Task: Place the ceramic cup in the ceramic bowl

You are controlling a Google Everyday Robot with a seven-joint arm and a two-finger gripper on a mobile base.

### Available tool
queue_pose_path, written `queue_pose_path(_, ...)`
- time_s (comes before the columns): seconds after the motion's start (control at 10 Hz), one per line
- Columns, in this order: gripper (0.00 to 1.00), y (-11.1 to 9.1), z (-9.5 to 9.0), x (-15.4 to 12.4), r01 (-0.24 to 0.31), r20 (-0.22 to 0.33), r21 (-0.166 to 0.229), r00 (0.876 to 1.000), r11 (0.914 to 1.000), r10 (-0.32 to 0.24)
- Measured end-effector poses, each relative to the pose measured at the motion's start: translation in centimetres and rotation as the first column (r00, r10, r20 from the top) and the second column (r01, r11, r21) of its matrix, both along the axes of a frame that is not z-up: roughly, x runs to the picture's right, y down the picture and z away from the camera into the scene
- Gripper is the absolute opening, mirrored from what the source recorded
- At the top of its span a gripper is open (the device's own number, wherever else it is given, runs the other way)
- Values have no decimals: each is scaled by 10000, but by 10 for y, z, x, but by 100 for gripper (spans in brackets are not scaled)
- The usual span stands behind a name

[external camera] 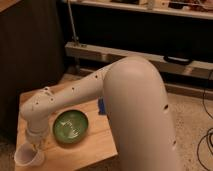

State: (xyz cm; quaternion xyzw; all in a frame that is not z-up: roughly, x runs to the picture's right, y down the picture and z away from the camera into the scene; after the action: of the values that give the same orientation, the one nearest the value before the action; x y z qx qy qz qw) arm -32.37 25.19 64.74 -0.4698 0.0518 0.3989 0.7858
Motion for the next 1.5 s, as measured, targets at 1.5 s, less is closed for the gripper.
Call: queue_pose_path(1.5,0,-244,19,149,-3525,-2811,2303,8682,9070,4088)
